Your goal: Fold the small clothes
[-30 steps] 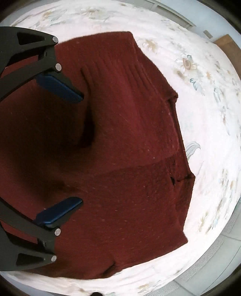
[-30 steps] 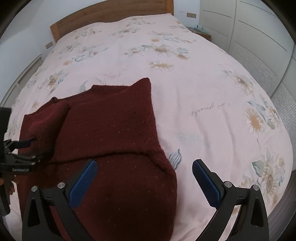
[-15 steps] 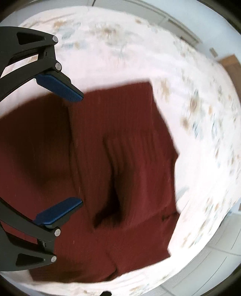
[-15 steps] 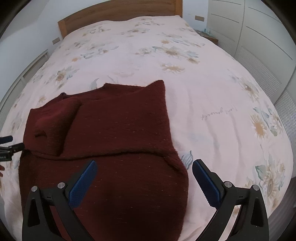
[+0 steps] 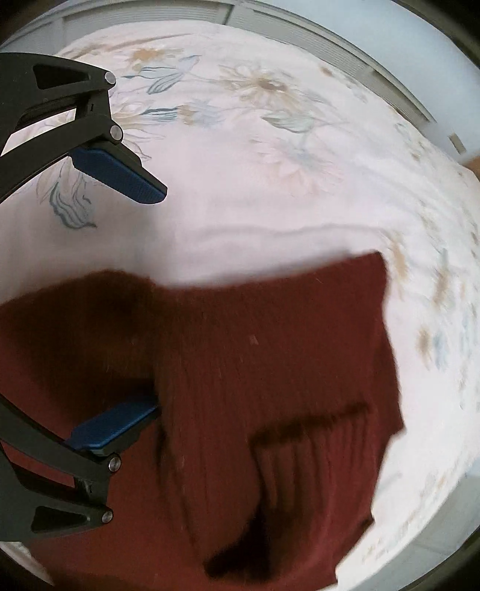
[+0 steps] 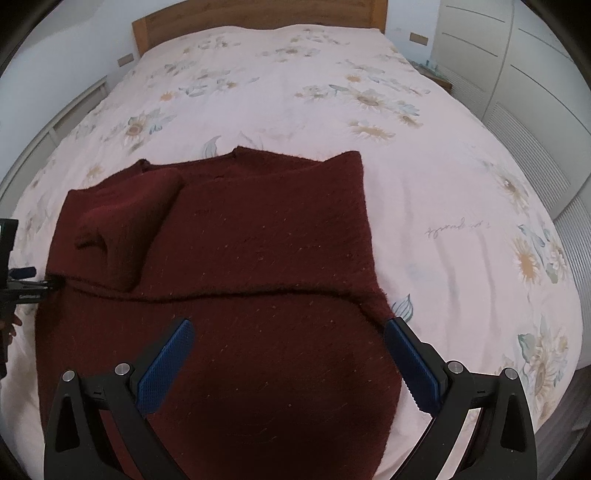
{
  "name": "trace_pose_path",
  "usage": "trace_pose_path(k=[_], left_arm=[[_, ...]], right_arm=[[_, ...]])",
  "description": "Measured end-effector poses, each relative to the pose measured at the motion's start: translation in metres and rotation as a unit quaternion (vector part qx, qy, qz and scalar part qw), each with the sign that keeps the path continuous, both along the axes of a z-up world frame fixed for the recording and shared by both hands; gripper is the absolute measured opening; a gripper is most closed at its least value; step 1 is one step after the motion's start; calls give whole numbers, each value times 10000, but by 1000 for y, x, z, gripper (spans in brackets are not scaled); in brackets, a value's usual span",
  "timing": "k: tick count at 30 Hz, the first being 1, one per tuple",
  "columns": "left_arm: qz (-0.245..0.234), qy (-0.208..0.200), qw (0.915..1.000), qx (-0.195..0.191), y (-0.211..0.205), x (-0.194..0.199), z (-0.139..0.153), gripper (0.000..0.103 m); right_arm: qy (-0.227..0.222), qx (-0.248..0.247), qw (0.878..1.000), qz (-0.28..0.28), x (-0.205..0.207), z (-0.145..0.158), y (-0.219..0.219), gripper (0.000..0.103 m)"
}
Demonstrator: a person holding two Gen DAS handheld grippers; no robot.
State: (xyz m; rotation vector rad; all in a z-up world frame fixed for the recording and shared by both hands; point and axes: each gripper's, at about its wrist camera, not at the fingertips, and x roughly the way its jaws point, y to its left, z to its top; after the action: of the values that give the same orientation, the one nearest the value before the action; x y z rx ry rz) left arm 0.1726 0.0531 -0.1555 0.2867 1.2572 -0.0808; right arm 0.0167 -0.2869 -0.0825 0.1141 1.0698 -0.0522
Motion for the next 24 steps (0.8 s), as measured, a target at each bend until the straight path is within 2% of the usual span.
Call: trace_pose_path(k=[4,6,8,9,11,12,13,14,17,20,24], left_arm=[[-42,105,9999,-85,-4,7,-15,101],[-46,28,9999,-120,-8,12,-16,95],[-57,54,9996,-261,-10,15,-16,76],[-58,83,9993,-354,-11,17,-16,70],[-124,155,9983,-550,-9,17,-14,46],[-235,182,9975,-643,-13,16,-12,39],[-292,179,9973,-651,-17,17,-11,27],[-304,133,9978,-582,-19,16,-9,20],[-291,87,9971,-695,-13,16,-1,13],[-181,68,9961,-861,4,15,6,12],[-48,234,9935,-1114,22,14,0,12]], right_arm=[[76,-30,10000,15,2,-4,5,102],[114,-54,9999,42,4,-7,8,102],[141,-69,9999,62,6,-8,12,102],[152,-73,9998,78,7,-8,14,102],[161,-95,9998,121,9,-8,19,102],[161,-113,9997,151,10,-8,21,102],[159,-124,9996,174,12,-7,23,102],[150,-131,9996,204,13,-6,26,102],[90,-166,9994,304,19,-1,35,102],[37,-206,9990,386,23,2,45,102],[35,-281,9978,604,34,4,66,102]])
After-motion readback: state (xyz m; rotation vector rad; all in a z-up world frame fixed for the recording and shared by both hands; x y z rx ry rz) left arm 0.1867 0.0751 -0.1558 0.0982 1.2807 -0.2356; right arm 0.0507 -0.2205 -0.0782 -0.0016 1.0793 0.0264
